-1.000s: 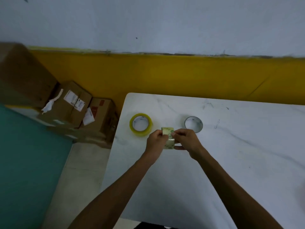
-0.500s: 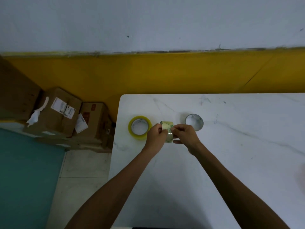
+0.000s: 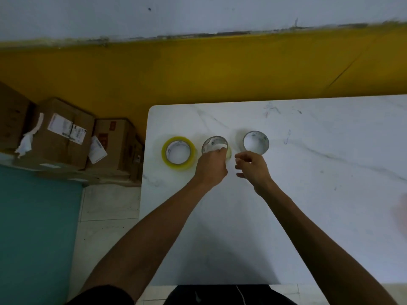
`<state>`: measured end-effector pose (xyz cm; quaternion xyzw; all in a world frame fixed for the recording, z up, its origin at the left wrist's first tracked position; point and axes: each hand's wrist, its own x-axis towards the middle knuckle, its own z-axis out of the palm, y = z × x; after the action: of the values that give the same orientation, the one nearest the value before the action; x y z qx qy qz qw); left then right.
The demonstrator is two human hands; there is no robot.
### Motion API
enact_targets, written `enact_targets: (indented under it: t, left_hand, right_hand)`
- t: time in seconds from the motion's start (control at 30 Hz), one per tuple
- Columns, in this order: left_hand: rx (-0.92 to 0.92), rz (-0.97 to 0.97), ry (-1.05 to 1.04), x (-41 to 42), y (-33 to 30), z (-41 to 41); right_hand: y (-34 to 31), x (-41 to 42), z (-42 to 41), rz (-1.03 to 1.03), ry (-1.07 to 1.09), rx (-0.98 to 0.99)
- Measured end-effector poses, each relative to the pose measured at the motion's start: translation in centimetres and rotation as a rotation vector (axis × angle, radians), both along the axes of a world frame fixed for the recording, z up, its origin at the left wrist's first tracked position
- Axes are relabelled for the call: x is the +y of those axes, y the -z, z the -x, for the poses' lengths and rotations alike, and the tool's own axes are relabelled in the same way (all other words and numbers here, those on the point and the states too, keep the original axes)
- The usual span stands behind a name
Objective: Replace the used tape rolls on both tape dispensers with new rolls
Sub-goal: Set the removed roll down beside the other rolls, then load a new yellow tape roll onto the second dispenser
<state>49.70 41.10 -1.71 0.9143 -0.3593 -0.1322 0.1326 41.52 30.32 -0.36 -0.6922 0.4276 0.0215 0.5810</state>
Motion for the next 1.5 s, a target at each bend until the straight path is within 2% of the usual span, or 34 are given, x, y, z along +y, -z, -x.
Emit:
enact_targets:
  t: [0.23,0.37,0.5,0.63,0.77,0.87,1.0,1.27,1.37,1.5]
  left_hand:
    - [-0.089,-0.193,0.174,-0.1,2.2,0.5]
    - [-0.096,-0.092,0.151,0.4,2.6,0.8]
    - [-0.223,0.076,0.046,1.1,1.6,-0.2]
    - [-0.218,0.038,-0.092,3.4,1.3,-2.4]
    - [-0.175,0.034,-0.105,5.9,2.6,-2.7]
    - [-0.135,0.037,-0.209,6.0,2.8,-2.2]
    - [-0.007,-0.096,-0.274,6.2,2.8,-2.1]
    - [0.032,-0.175,-0.325,5.8,2.9,-2.3]
    - [0.091,-0.169,-0.350,5.9,2.8,-2.4]
    - [0.203,-0.066,-0.492,6.0,1.5,-2.7]
  right_hand:
    - [1.1,-0.4,1.5,-0.005,-0.015,-0.008]
    - [1.2,-0.6,2.2,0.003,-0.021,0.006]
    - [1.3,-0.9,2.5,-0.033,-0.012,0.003]
    - [1.2,-0.9,2.5,-0.067,-0.019,-0.012]
    - [1.2,-0.5,2.2,-0.096,-0.041,-0.023]
    - [1.4,-0.2,2.0,-0.104,-0.051,-0.022]
    - [1.5,-0.1,1.7,-0.108,-0.071,-0.020]
    - [1.7,-0.3,2.1,-0.097,-0.086,-0.001]
    - [1.5,-0.4,2.2,-0.088,-0.091,-0.004]
    - [0.6,-0.6,1.9,-0.081,-0.096,-0.025]
